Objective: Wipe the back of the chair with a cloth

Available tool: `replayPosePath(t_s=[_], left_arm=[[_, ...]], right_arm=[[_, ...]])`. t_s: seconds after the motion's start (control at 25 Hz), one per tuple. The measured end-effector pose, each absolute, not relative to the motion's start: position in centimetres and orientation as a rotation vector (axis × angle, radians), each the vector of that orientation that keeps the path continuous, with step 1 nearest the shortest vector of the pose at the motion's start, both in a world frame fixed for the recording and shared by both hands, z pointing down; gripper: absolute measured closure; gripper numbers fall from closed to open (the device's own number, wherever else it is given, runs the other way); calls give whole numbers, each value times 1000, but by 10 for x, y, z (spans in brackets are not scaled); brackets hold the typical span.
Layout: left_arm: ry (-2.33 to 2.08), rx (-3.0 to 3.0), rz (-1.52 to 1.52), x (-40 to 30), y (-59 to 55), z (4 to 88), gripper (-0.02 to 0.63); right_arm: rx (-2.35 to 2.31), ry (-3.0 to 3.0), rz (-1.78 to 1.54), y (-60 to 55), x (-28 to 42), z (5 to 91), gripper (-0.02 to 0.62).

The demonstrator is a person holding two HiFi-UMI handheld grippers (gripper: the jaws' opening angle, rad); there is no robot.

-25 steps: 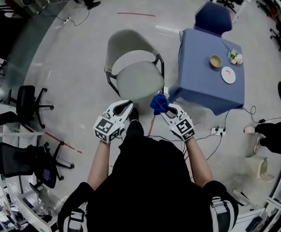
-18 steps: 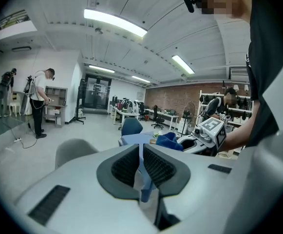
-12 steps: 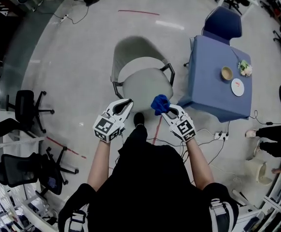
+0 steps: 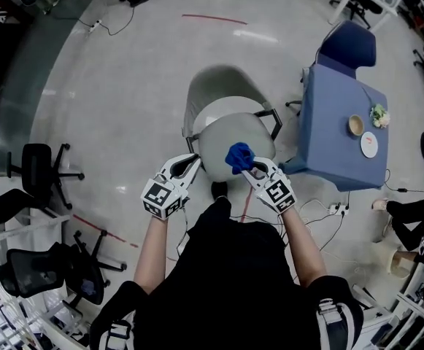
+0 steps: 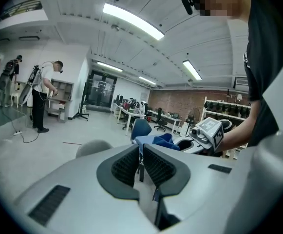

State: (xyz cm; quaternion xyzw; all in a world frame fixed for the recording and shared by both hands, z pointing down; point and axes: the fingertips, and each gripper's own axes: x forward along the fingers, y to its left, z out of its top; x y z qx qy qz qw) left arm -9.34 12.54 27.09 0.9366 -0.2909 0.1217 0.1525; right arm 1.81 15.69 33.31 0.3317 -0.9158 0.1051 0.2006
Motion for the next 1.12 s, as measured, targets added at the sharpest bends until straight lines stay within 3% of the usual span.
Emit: replayPosePath(t_s=[0.36, 0.8, 1.12], left_arm=[[-768, 2711, 326, -139, 80, 278, 565], [-776, 2653, 154, -146, 56, 265, 564], [-828, 2623, 199, -144, 20, 295, 564]], right_arm=[[980, -2528, 268, 115, -36, 332, 512], [987, -2503, 214, 75, -29, 333, 512], [952, -2489, 235, 37, -19, 364, 512]])
